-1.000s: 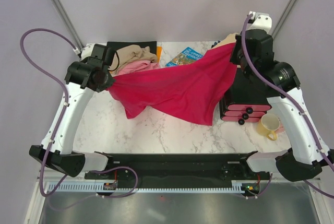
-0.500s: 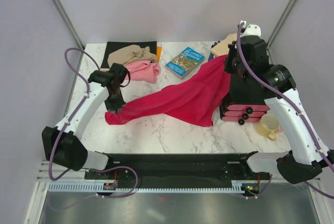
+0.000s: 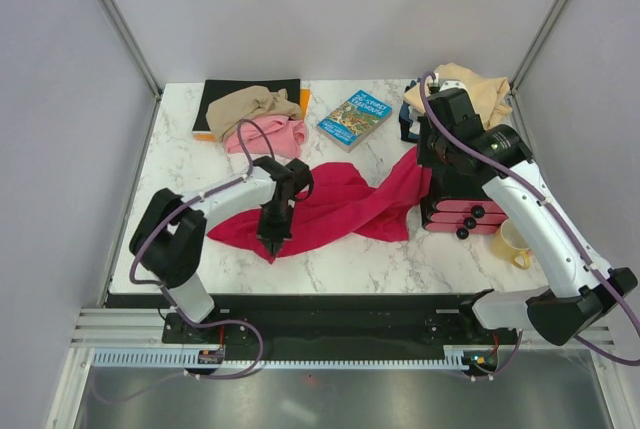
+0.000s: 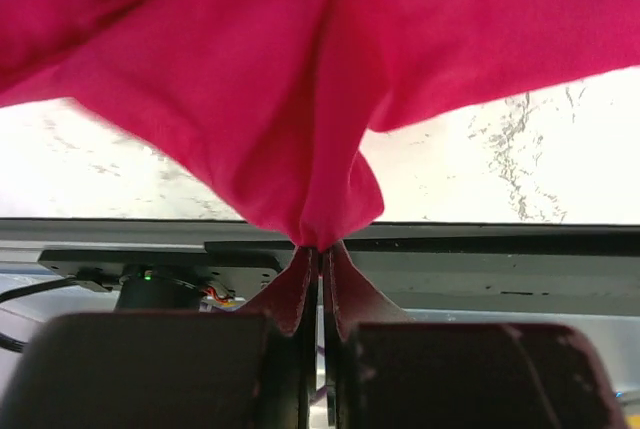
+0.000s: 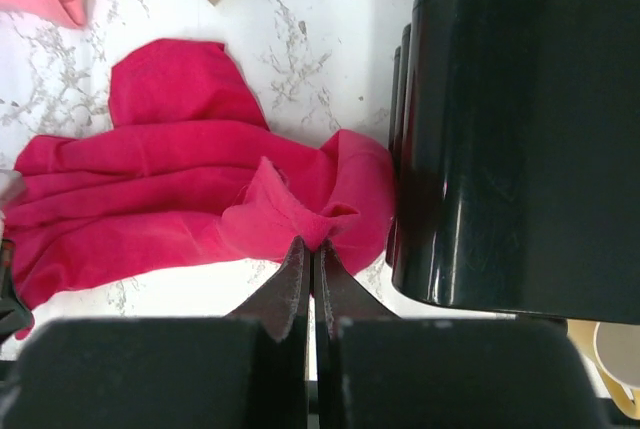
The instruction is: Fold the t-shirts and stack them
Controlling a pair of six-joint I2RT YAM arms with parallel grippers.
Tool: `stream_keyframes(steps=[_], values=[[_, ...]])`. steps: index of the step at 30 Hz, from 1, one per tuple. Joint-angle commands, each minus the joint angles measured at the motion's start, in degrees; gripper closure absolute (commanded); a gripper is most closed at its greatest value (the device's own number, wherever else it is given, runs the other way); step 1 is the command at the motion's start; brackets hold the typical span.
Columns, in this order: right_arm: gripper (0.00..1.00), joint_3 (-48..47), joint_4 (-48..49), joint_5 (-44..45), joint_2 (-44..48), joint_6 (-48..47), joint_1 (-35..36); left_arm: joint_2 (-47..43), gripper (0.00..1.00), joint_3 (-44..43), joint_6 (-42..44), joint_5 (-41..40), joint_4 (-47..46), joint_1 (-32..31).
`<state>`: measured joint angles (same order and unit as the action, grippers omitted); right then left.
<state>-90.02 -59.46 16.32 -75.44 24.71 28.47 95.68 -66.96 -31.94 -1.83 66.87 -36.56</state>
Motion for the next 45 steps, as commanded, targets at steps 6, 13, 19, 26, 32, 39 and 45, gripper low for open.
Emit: stream_keyframes(steps=[6, 13, 19, 26, 32, 39, 45], values=[[1.0, 0.4, -1.1, 1.5, 0.1, 1.1, -0.3, 3.0, 0.98, 6.1, 2.9, 6.9, -3.5, -4.8], [1.0, 0.3, -1.1, 2.2, -0.8, 0.8, -0.3, -0.9, 0.66, 6.7, 1.2, 5.0, -0.6, -4.8], [1.0, -0.4, -0.7, 2.1, -1.8, 0.6, -0.3, -6.6, 0.48, -3.1, 0.7, -3.5, 4.7, -2.0], [1.0, -1.4, -0.3, 2.1, -2.6, 0.2, -0.3, -6.5, 0.47, 0.9, 5.0, -6.9, -0.9, 7.2], [1.0, -1.5, -0.5, 2.3, -2.2, 0.1, -0.3, -3.4, 0.46, 1.8, 6.0, -7.4, -4.5, 9.2], [1.0, -1.6, -0.7, 2.7, -1.7, 0.2, -0.3, -0.8, 0.46, 2.4, 6.2, -6.5, -6.8, 9.3], [1.0, -1.7, -0.8, 3.0, -1.6, 0.5, -0.3, -0.5, 0.46, 4.3, 6.8, -6.2, -8.5, 9.3]])
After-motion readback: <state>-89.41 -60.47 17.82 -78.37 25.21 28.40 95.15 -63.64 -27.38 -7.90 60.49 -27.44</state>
